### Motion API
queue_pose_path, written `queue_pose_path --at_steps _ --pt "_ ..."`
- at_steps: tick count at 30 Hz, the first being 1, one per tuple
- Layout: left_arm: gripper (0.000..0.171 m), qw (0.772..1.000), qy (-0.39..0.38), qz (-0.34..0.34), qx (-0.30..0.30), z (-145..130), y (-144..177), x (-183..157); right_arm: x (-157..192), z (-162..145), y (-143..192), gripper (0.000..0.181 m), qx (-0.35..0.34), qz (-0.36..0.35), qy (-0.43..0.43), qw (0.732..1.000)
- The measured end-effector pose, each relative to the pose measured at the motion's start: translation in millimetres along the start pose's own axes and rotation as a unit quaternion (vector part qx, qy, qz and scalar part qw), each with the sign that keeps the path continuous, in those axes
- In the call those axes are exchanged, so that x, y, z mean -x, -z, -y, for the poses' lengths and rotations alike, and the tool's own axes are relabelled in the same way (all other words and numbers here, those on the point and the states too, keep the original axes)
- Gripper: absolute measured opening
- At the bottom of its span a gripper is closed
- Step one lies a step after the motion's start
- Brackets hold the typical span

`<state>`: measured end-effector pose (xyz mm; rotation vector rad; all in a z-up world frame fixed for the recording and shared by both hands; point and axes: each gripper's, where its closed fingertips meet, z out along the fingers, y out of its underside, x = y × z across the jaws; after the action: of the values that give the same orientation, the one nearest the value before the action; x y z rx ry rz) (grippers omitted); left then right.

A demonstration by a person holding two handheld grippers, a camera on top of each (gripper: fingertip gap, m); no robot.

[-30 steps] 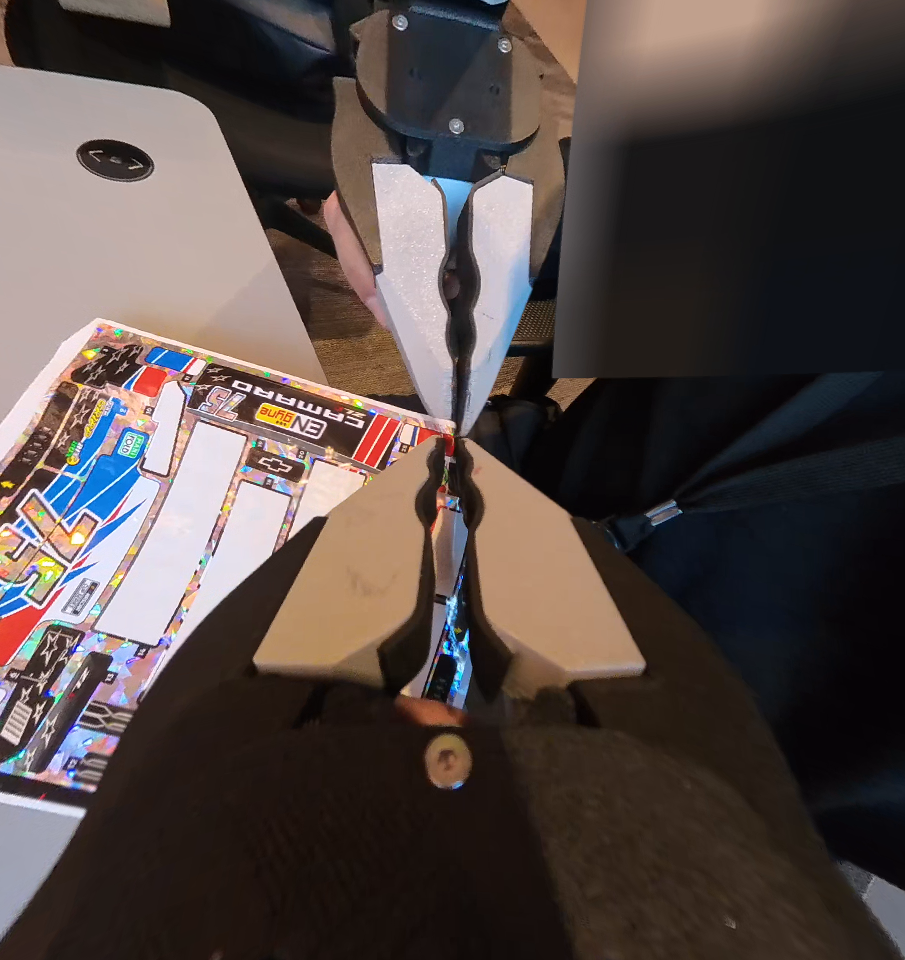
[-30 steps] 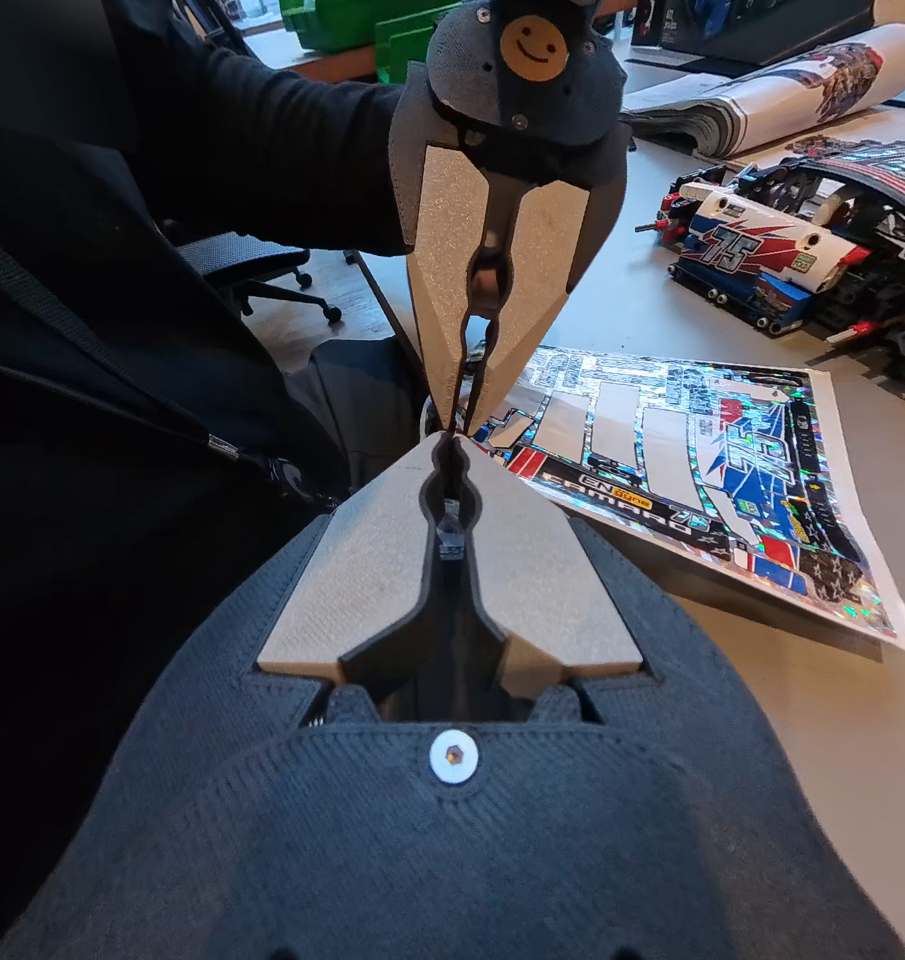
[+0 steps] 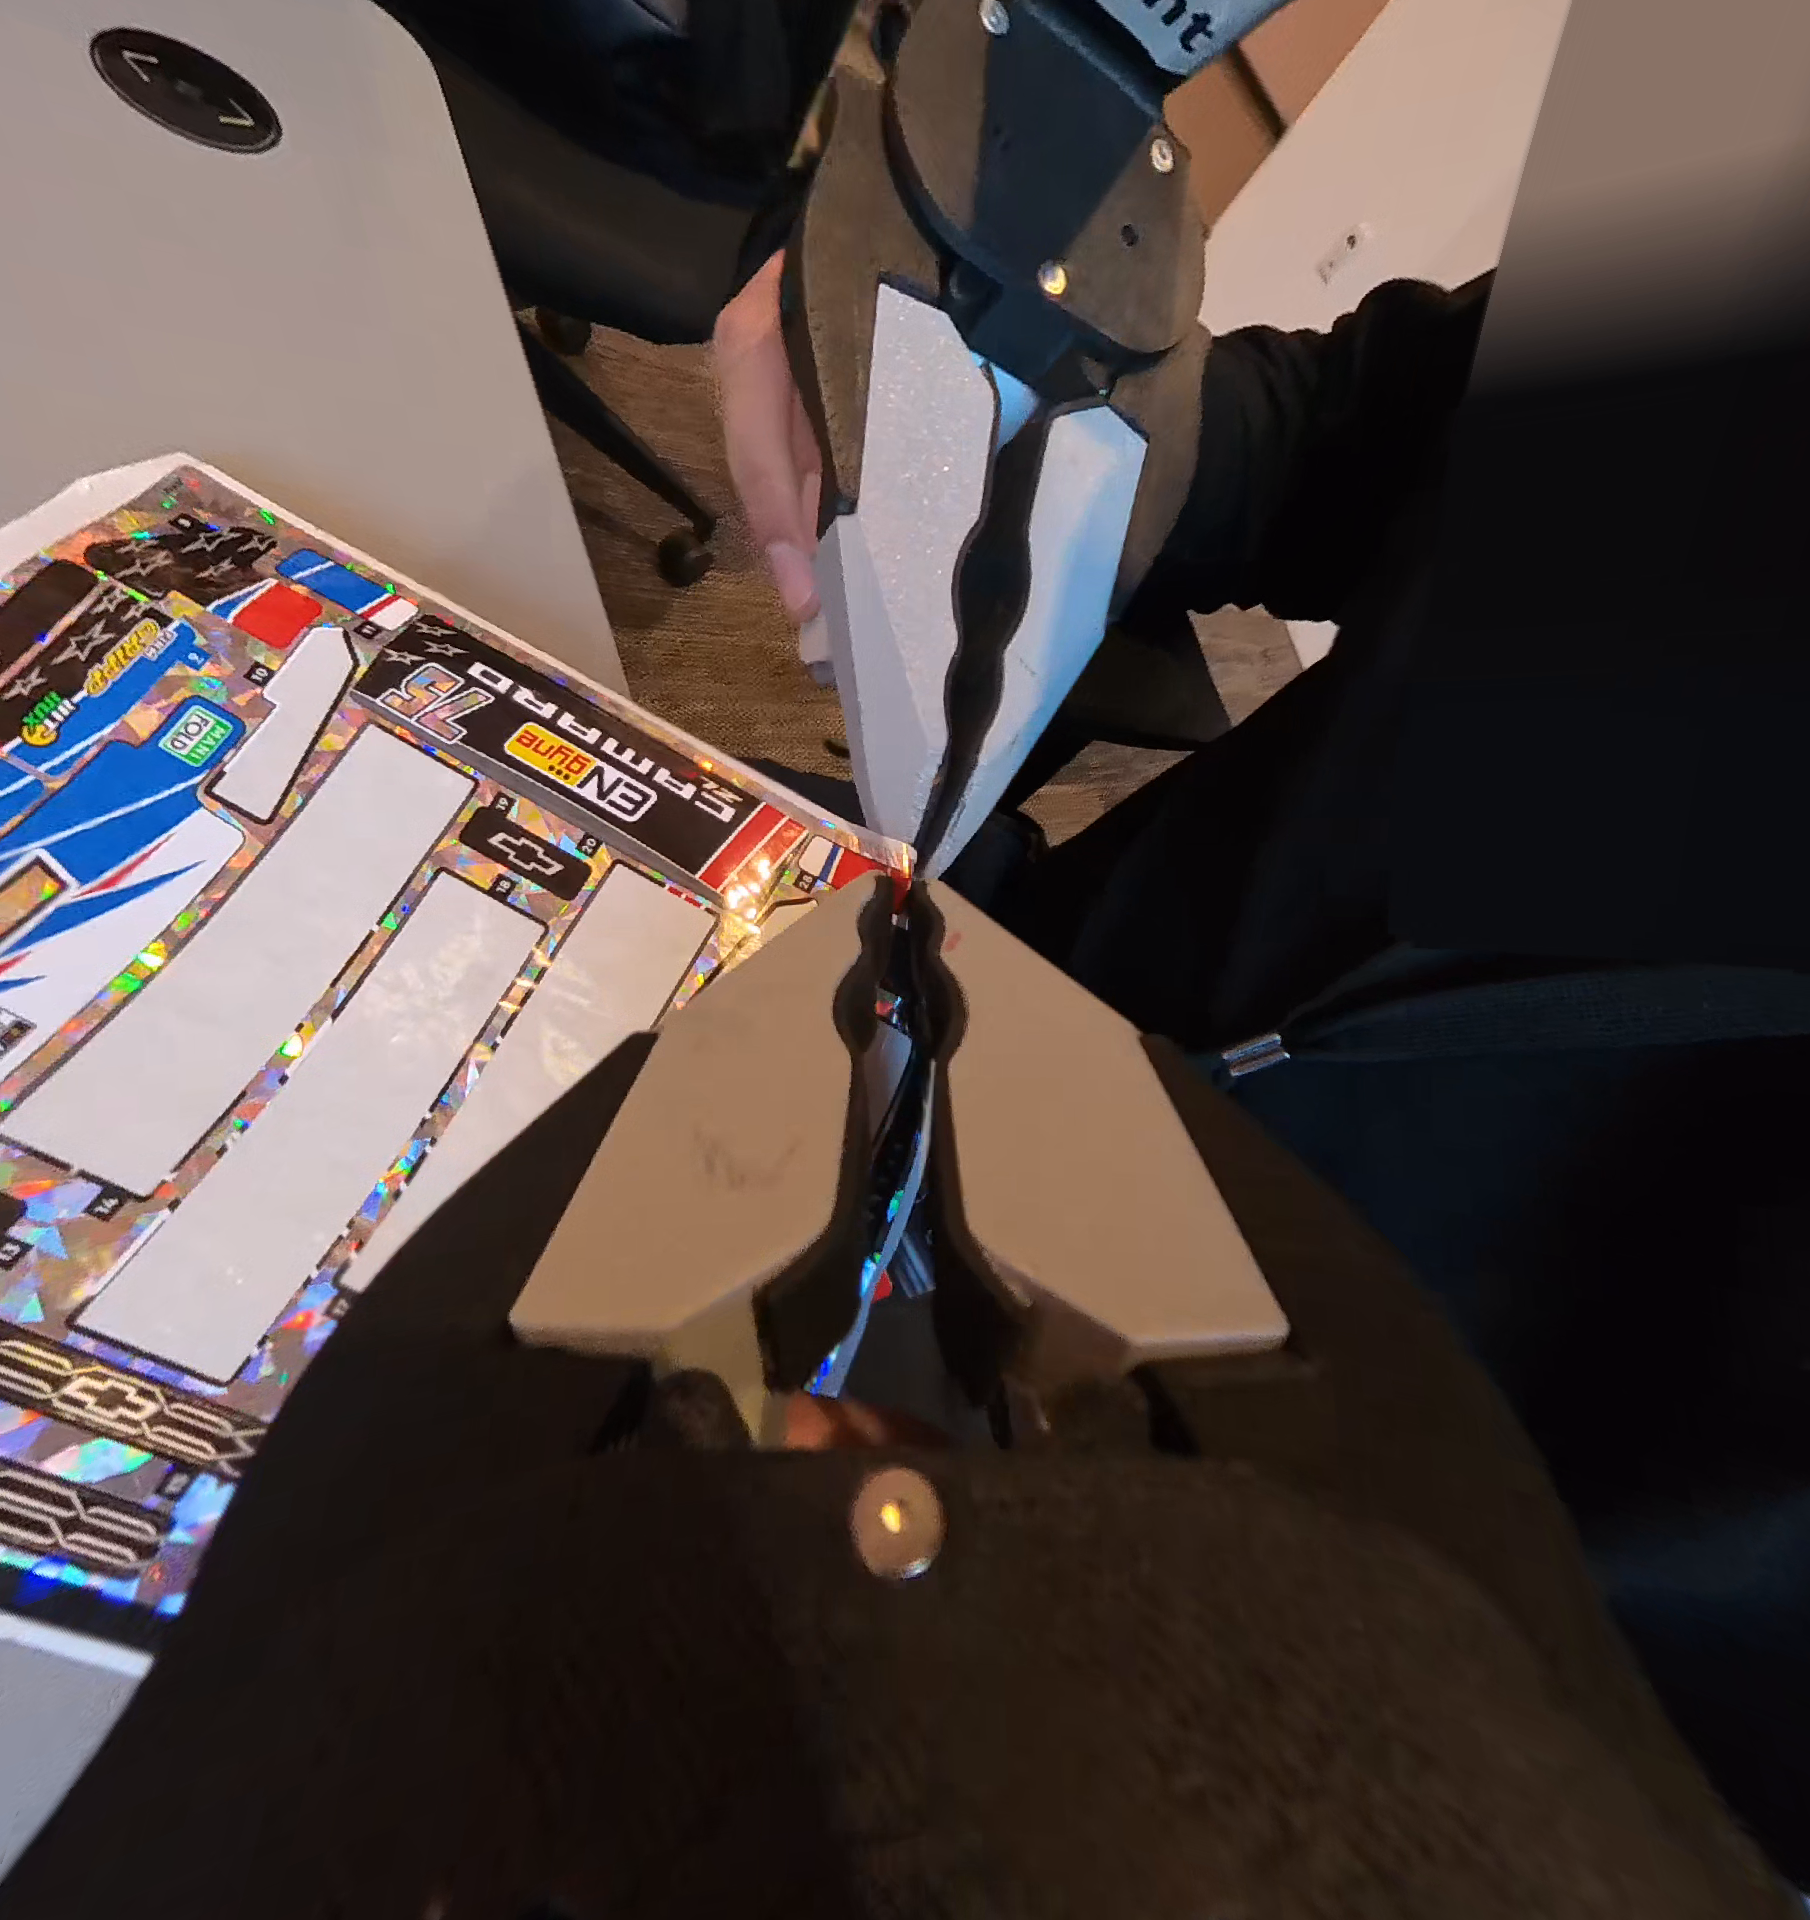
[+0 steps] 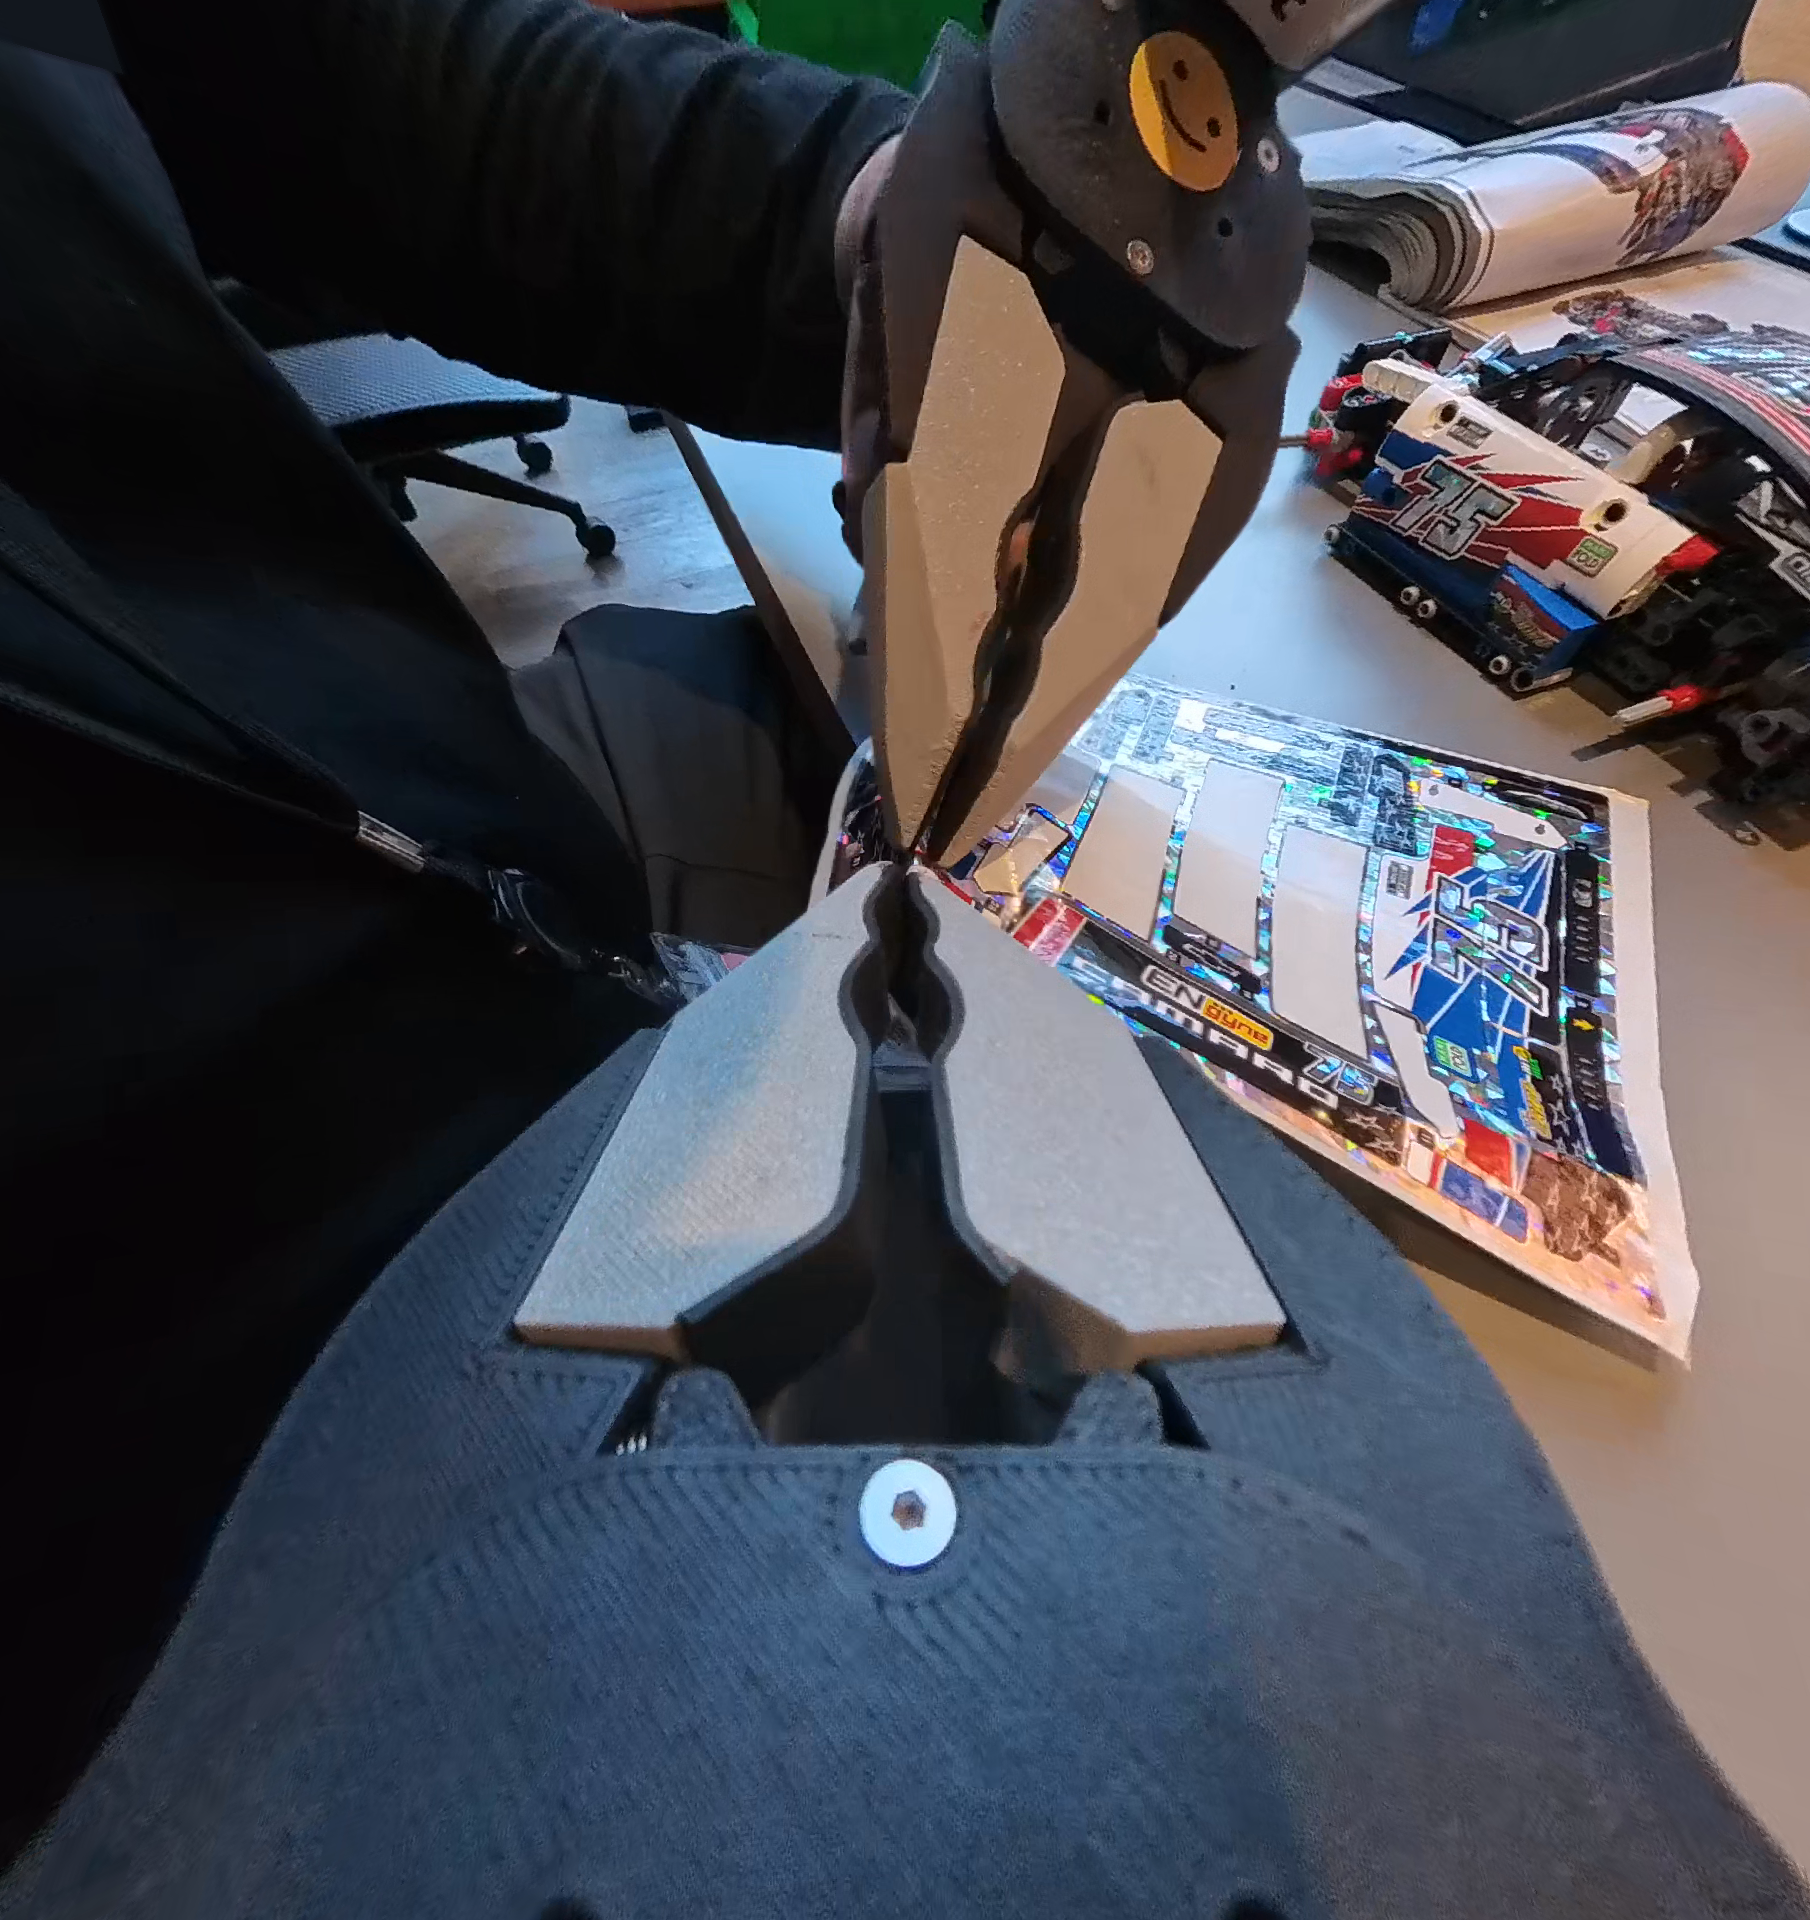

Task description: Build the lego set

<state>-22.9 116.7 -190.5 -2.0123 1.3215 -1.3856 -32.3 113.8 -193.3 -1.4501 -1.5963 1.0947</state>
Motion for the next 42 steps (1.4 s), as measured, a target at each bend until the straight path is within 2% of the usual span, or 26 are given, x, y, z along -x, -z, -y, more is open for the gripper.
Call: queue_pose_path --at_steps 19,27,29,33,35,38,42 --pt "0.0 1.0 0.002 0.007 0.013 -6 -4 4 0 -8 -5 0.0 0.041 -0.032 0.059 0.997" --pt "0.0 0.999 0.032 0.006 -0.002 -3 -1 6 -1 -11 -6 0.0 0.044 -0.036 0.059 0.997" --pt "0.0 0.999 0.029 0.013 -0.004 -6 0 8 -2 -12 -8 0.0 0.037 -0.031 0.03 0.998" --pt "0.0 0.999 0.018 0.041 -0.015 -6 3 11 -11 -11 -3 0.0 -0.013 0.007 -0.13 0.991" --pt "0.0 0.998 0.006 0.057 -0.031 0 3 12 -15 -2 5 0.006 -0.063 0.037 -0.205 0.976" --pt "0.0 0.994 -0.027 0.097 -0.052 7 5 15 -20 7 13 0.003 -0.122 0.068 -0.286 0.948" --pt "0.0 0.979 -0.076 0.164 -0.089 21 10 18 -28 5 15 0.008 -0.156 0.084 -0.375 0.91"
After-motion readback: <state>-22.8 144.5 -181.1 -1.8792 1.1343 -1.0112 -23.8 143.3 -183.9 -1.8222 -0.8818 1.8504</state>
